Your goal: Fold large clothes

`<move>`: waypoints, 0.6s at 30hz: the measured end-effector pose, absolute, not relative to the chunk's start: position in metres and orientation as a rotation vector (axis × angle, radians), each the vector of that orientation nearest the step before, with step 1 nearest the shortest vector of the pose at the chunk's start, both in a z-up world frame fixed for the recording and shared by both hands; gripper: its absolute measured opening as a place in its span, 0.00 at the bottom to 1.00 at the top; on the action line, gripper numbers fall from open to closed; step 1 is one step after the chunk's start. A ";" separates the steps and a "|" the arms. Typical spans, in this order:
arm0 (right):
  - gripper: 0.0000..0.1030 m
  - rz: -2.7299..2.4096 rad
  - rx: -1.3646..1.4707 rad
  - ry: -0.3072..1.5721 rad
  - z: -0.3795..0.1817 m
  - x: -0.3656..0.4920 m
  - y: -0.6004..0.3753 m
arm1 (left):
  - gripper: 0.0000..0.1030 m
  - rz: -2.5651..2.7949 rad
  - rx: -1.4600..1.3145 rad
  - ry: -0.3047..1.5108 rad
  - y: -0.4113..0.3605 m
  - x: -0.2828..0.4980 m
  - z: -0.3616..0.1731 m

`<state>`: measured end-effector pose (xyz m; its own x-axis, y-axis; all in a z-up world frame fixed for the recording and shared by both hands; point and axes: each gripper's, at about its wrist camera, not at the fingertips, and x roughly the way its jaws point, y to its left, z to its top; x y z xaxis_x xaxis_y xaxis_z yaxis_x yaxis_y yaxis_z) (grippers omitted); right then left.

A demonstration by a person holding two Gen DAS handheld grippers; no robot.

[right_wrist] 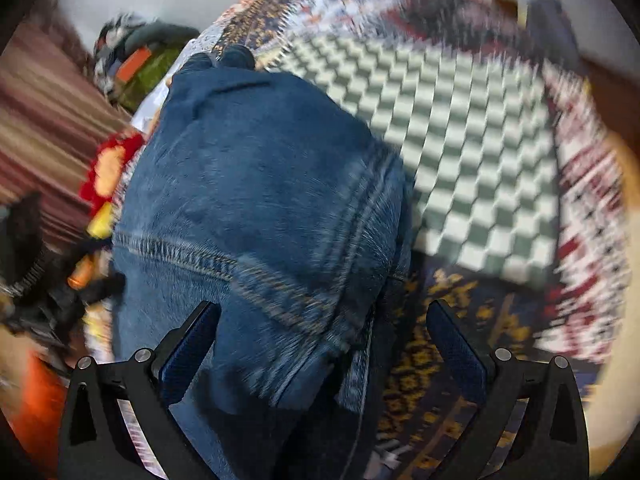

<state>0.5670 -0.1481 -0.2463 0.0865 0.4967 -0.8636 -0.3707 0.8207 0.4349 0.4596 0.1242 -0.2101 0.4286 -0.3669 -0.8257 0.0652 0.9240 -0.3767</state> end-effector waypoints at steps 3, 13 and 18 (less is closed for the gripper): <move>1.00 0.716 0.239 1.416 -0.267 0.582 -0.153 | 1.00 -0.319 -0.469 1.128 0.131 0.473 -0.227; 1.00 0.799 0.232 1.424 -0.278 0.590 -0.116 | 1.00 -0.445 -0.601 1.182 0.127 0.499 -0.253; 0.76 0.809 0.253 1.417 -0.269 0.582 -0.115 | 0.80 -0.457 -0.608 1.166 0.137 0.497 -0.244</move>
